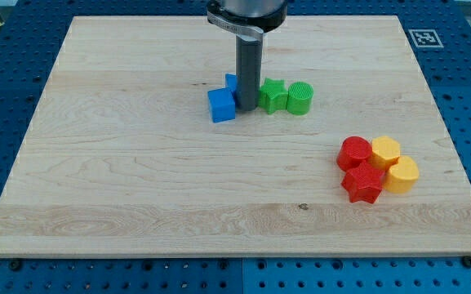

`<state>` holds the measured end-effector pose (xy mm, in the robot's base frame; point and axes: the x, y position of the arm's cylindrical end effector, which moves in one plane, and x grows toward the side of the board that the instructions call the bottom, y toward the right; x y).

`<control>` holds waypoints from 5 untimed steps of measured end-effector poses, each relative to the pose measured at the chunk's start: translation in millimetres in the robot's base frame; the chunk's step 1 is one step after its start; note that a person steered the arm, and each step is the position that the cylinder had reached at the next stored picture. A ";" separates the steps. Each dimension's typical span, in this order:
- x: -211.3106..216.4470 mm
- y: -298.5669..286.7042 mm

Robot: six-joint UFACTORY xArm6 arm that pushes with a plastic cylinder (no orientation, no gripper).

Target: Push the blue triangle top left to the blue cube

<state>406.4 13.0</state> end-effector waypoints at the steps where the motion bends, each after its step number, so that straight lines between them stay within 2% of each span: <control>1: 0.0 0.0; 5: -1.0 20.2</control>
<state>405.4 33.1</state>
